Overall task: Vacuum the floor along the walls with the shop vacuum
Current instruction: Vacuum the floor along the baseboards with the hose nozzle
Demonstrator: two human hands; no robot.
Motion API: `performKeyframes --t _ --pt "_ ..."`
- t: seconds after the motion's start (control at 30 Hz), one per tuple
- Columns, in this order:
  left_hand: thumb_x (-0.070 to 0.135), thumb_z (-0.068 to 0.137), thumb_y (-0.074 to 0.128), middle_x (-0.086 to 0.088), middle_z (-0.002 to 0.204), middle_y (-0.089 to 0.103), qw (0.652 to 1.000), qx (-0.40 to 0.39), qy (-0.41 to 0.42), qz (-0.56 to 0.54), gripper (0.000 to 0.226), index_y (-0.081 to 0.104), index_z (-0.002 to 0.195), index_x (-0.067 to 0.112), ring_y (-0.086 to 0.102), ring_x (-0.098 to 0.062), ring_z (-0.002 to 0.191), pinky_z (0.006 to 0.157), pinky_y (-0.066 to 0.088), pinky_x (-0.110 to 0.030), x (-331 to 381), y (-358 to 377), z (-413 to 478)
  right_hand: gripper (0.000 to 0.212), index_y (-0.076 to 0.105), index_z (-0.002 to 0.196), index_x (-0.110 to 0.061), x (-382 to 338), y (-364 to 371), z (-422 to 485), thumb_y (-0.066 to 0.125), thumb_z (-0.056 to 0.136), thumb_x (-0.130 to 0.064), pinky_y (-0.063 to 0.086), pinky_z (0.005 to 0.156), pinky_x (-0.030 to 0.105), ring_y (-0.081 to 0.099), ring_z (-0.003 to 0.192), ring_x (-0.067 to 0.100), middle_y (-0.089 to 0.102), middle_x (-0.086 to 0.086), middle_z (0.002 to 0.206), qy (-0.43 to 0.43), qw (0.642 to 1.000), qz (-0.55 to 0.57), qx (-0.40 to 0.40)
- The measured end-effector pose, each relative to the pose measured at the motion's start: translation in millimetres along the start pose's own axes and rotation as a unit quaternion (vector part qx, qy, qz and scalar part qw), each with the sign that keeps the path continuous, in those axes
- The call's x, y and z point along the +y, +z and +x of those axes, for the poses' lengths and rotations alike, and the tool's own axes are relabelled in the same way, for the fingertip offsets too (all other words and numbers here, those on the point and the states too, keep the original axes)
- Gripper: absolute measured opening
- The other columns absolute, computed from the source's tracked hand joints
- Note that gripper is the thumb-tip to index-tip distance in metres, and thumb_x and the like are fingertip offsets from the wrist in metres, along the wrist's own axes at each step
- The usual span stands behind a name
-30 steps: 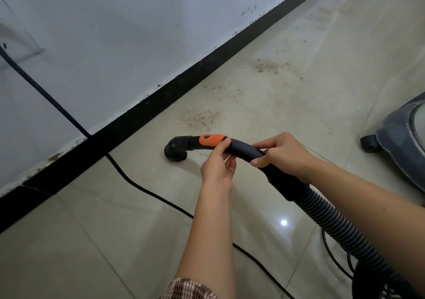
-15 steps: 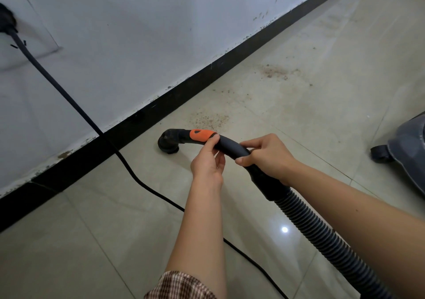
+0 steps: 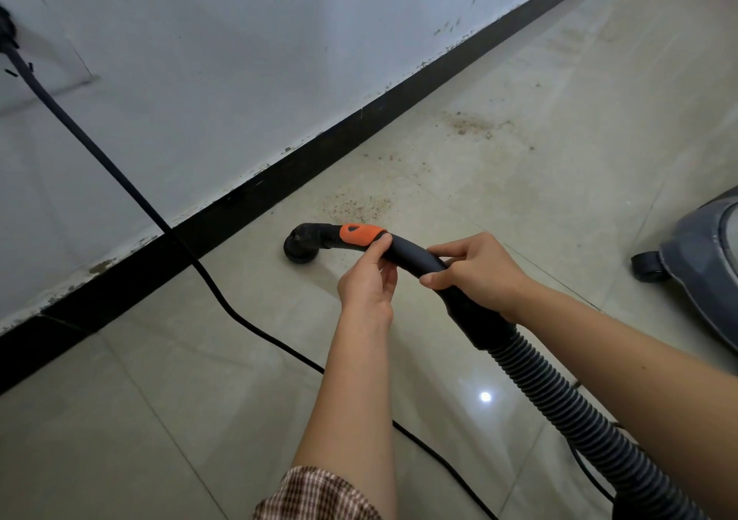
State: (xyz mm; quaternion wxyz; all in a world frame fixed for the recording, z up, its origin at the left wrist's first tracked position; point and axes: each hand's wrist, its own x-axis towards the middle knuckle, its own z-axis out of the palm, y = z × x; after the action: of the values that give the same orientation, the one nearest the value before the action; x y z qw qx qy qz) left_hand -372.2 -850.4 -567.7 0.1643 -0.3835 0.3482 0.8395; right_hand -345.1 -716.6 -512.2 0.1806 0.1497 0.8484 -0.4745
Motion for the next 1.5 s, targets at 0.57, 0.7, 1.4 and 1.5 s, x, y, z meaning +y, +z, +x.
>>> performKeyframes --t 0.57,0.7,1.4,1.5 --pt "0.009 0.085 0.073 -0.011 0.108 0.072 0.998 -0.052 -0.028 0.032 0.024 0.066 0.108 0.006 0.069 -0.011 0.088 0.075 0.051 -0.019 -45.5 26.0 -19.4 0.024 0.081 0.089 -0.028 18.8 -52.2 -25.5 0.078 0.073 -0.011 0.057 0.068 0.031 0.065 0.062 0.016 0.075 0.002 0.075 0.018 0.997 -0.074 0.011" --pt "0.009 0.085 0.073 -0.011 0.105 0.072 0.997 -0.058 -0.034 0.039 0.021 0.066 0.105 0.007 0.069 -0.01 0.085 0.072 0.051 -0.018 -55.1 31.1 -23.6 0.02 0.082 0.087 -0.025 22.5 -60.0 -28.1 0.08 0.071 -0.013 0.054 0.067 0.028 0.063 0.062 0.015 0.071 -0.001 0.066 0.013 0.992 -0.125 0.017" --pt "0.009 0.084 0.074 -0.009 0.097 0.072 0.99 -0.083 -0.074 0.088 0.016 0.066 0.099 0.007 0.069 -0.011 0.081 0.07 0.053 -0.018 -96.5 46.4 -45.3 0.02 0.082 0.083 -0.023 51.6 -89.6 -52.5 0.083 0.064 -0.016 0.048 0.058 0.024 0.063 0.07 0.018 0.071 -0.001 0.068 0.055 0.976 -0.201 0.06" --pt "0.01 0.086 0.072 -0.009 0.098 0.071 0.988 -0.089 -0.078 0.094 0.016 0.065 0.1 0.008 0.068 -0.011 0.08 0.079 0.051 -0.022 -101.3 49.2 -48.1 0.021 0.082 0.083 -0.023 54.2 -92.9 -56.7 0.084 0.063 -0.016 0.049 0.063 0.024 0.064 0.075 0.017 0.073 -0.001 0.073 0.061 0.974 -0.206 0.069"
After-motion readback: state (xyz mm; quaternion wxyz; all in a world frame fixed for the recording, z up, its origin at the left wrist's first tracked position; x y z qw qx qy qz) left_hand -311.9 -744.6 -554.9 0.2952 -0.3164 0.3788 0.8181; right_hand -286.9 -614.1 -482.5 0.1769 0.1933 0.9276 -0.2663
